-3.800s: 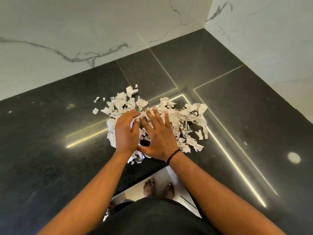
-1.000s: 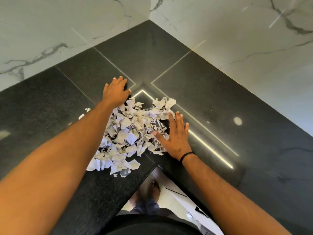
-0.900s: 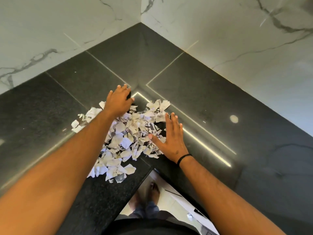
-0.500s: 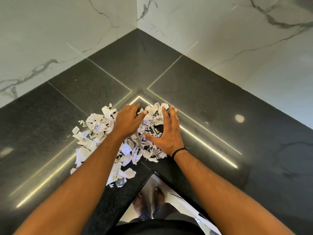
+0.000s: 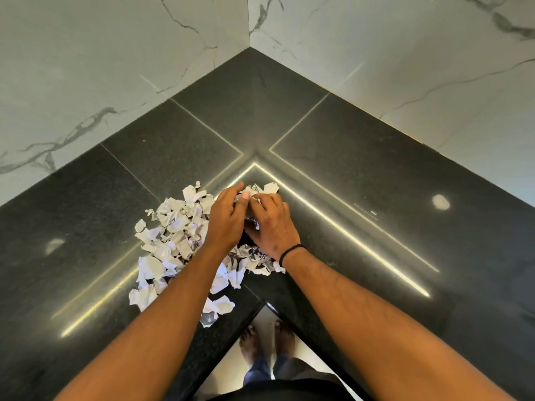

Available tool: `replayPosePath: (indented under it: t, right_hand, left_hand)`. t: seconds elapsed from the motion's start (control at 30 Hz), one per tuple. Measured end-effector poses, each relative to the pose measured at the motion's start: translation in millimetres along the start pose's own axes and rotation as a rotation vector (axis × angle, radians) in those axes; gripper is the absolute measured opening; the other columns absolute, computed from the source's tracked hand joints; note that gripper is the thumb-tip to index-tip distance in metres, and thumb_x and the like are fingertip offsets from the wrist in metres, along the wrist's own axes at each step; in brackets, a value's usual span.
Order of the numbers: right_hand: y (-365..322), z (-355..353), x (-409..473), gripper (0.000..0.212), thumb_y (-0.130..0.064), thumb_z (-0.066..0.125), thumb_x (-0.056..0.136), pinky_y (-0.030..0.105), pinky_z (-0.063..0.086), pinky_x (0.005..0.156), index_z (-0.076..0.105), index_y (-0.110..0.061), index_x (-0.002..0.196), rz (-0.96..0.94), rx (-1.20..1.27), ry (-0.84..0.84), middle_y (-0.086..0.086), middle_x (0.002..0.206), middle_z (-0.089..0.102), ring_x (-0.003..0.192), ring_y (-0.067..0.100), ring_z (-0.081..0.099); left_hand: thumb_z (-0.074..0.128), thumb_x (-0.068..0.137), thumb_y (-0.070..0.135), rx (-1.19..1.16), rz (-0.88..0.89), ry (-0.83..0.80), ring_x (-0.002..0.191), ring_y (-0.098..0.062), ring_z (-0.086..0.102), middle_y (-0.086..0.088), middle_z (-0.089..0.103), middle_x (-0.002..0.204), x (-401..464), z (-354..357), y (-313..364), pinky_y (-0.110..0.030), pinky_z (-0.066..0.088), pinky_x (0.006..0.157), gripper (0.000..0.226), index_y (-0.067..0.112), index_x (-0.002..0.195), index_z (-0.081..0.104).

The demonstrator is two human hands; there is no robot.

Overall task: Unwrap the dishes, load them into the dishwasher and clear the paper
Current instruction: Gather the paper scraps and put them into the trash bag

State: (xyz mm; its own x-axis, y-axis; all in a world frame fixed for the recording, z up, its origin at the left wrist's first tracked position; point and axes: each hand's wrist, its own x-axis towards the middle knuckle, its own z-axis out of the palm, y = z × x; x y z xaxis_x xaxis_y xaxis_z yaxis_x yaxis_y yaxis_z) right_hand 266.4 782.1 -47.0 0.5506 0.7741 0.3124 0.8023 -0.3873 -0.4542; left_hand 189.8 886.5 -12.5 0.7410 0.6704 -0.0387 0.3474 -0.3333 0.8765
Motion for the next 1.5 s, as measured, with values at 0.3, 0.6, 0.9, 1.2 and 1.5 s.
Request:
replayPosePath:
  t: [0.3,0.6,0.9,1.2,1.5]
  right_hand:
    - [-9,-18,31,0.014,-0.014,0.066,0.092,0.034,0.050,0.082,0.071,-0.014,0.105,0.206,0.399,0.143,0.002,0.093,0.069,0.089,0.022,0.061]
    - [-36,-62,59,0.006,-0.007,0.071,0.091,0.043,0.058,0.078,0.073,-0.011,0.094,0.773,1.268,0.270,0.011,0.087,0.074,0.080,0.023,0.070]
    - [-56,-78,61,0.021,-0.007,0.066,0.095,0.038,0.058,0.079,0.067,0.002,0.114,0.784,1.495,0.175,0.013,0.094,0.073,0.085,0.024,0.071]
    - [-67,-89,68,0.023,-0.026,0.054,0.104,0.028,0.055,0.068,0.070,-0.009,0.101,0.707,1.483,0.334,0.008,0.089,0.069,0.078,0.017,0.065]
    - [-61,-108,73,0.049,-0.041,0.056,0.085,0.051,0.051,0.096,0.067,0.000,0.111,0.839,1.657,0.422,0.024,0.107,0.068,0.102,0.038,0.065]
  left_hand:
    - [0.050,0.105,0.027,-0.152,-0.024,0.191,0.115,-0.009,0.063,0.003,0.068,0.122,3,-8,17,-0.034,0.053,0.100,0.032,0.014,0.131,0.064]
    - [0.053,0.101,0.037,-0.378,-0.036,0.379,0.120,-0.003,0.059,0.014,0.068,0.121,3,3,60,-0.032,0.046,0.107,0.026,0.029,0.123,0.066]
    - [0.045,0.107,0.028,-0.795,-0.153,0.357,0.118,-0.011,0.064,0.001,0.068,0.127,1,1,104,-0.029,0.054,0.098,0.031,0.018,0.128,0.067]
    - [0.051,0.102,0.009,-1.098,-0.274,0.494,0.087,-0.017,0.071,-0.019,0.072,0.112,12,7,127,-0.028,0.060,0.078,0.027,-0.007,0.116,0.068]
    - [0.056,0.093,0.019,-1.421,-0.317,0.389,0.104,-0.040,0.065,-0.025,0.068,0.108,19,20,136,-0.062,0.045,0.106,0.023,0.005,0.094,0.074]
